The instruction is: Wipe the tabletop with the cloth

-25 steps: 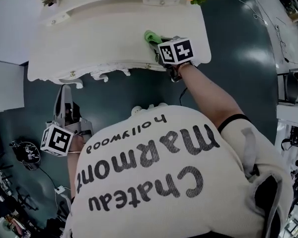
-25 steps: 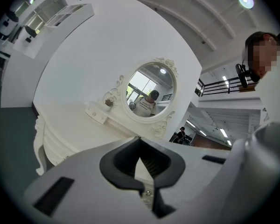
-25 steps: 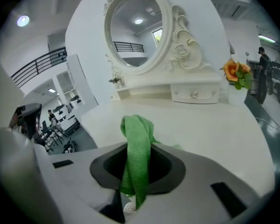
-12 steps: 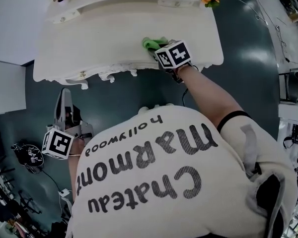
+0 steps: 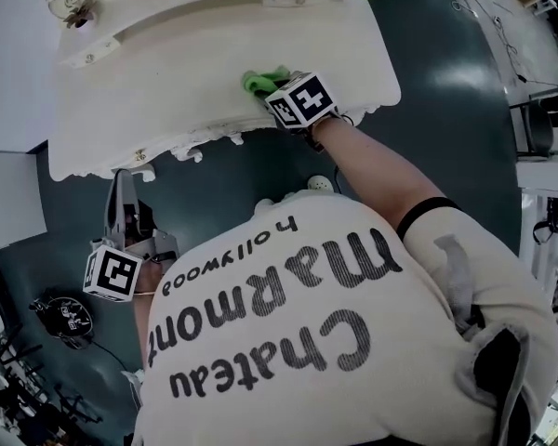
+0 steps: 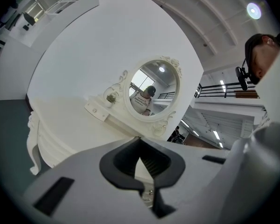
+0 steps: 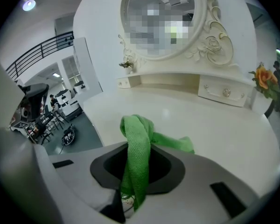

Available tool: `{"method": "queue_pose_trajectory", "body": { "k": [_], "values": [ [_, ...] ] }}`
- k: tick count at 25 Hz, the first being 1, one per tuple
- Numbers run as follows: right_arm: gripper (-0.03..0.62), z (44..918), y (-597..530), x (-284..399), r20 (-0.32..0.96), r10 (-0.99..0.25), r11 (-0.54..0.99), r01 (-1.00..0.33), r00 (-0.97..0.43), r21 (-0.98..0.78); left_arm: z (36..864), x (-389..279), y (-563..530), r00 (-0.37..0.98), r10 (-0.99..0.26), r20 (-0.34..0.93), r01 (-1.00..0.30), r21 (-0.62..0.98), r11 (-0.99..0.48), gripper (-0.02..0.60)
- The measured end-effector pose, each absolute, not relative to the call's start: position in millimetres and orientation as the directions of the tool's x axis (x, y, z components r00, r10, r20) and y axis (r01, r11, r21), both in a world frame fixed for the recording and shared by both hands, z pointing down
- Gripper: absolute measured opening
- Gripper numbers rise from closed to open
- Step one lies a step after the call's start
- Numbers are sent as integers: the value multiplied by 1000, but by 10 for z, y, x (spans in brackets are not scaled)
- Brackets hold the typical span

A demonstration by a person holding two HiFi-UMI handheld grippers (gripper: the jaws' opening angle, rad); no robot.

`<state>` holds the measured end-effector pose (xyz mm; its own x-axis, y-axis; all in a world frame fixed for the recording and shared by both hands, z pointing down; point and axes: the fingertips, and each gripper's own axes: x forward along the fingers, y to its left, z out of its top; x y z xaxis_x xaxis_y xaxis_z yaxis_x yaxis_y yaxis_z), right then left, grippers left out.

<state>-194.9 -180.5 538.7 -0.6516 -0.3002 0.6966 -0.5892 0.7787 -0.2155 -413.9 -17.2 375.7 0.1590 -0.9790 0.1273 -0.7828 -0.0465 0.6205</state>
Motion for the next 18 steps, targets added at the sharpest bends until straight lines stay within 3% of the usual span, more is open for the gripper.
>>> {"method": "queue_pose_trajectory", "body": {
  "k": [18],
  "values": [
    [84,5395,-1907,-1332,698,-242,781,-562,-674,-272,3642,-3337,-623,188,-976,109,-785,614,-83,6]
  ]
}}
